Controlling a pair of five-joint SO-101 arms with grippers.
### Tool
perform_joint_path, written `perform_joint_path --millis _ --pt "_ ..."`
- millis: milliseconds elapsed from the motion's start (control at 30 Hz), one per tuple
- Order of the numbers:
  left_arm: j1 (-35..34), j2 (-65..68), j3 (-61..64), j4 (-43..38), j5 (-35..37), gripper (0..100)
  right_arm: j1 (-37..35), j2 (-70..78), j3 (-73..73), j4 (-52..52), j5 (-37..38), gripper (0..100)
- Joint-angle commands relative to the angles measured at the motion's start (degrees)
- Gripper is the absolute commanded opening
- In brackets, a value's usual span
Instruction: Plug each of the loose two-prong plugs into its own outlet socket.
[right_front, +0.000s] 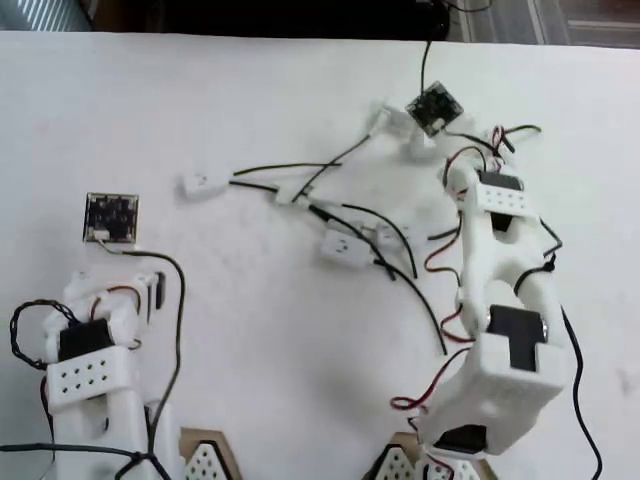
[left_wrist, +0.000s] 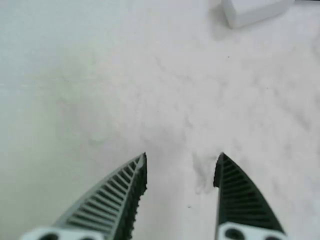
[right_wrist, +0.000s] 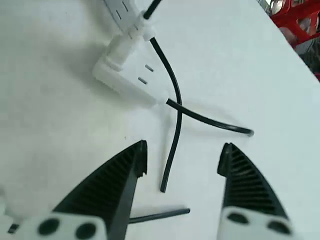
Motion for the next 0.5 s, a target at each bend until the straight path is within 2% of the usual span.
perform_joint_path --millis 0,133,300,467 --pt "-0.3 -1.1 -0.1 -1.1 0.3 22 -1.3 -9.5 -0.9 13.2 -9.3 21.3" --pt "-0.3 -1.1 -0.1 -1.1 0.3 22 -4.0 -12.8 -0.9 23.1 -16.7 21.3" --pt "-0.3 -1.1 -0.1 -1.1 0.3 22 -6.4 -14.3 -0.8 29.2 -25.8 21.4" --pt "-0.3 -1.1 -0.1 -1.1 0.3 22 -10.9 -16.4 -0.7 34.9 -29.3 21.4"
